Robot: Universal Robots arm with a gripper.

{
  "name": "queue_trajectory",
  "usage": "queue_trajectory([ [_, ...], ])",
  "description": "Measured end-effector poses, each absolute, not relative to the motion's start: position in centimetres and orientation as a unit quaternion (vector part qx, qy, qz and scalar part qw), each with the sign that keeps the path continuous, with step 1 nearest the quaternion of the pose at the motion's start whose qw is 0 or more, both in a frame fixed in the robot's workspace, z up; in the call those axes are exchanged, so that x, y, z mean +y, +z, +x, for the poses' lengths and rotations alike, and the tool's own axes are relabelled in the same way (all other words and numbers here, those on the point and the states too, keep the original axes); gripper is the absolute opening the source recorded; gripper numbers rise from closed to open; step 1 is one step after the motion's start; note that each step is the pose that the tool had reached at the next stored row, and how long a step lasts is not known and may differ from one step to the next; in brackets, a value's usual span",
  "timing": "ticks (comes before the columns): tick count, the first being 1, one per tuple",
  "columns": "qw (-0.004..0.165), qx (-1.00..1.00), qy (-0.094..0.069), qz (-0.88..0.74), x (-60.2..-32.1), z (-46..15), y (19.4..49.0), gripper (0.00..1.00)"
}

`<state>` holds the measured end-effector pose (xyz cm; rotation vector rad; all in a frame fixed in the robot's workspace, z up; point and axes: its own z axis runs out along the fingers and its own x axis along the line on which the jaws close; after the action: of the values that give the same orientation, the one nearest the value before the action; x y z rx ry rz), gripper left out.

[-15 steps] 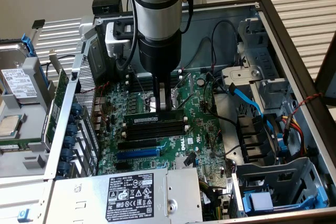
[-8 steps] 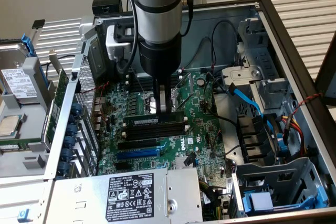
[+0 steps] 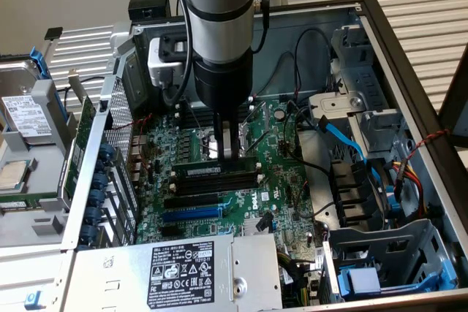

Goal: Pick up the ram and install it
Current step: 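Insert the ram into the slot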

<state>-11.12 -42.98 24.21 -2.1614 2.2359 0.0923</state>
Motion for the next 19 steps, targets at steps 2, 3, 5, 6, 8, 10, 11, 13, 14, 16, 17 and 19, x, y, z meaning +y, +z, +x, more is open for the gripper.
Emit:
queue_trajectory([
  [2,0.017,0.719,0.028,-0.695,-42.98,-11.15,24.16,0.13],
  [3,0.017,0.719,0.028,-0.695,-42.97,-11.14,24.11,0.13],
  [5,0.017,0.719,0.028,-0.695,-42.98,-11.18,24.03,0.13],
  [6,0.017,0.719,0.028,-0.695,-42.98,-11.2,24.0,0.13],
  [8,0.017,0.719,0.028,-0.695,-42.98,-11.23,23.92,0.13],
  [10,0.017,0.719,0.028,-0.695,-42.98,-11.26,23.83,0.13],
  [11,0.017,0.719,0.028,-0.695,-42.98,-11.28,23.79,0.13],
  [13,0.017,0.719,0.028,-0.695,-42.98,-11.32,23.75,0.13],
  [14,0.017,0.719,0.028,-0.694,-42.98,-11.35,23.71,0.13],
  [16,0.018,0.72,0.028,-0.694,-42.98,-11.35,23.66,0.13],
  [17,0.018,0.72,0.027,-0.693,-42.98,-11.35,23.65,0.13],
  [19,0.018,0.721,0.027,-0.692,-42.98,-11.36,23.61,0.13],
])
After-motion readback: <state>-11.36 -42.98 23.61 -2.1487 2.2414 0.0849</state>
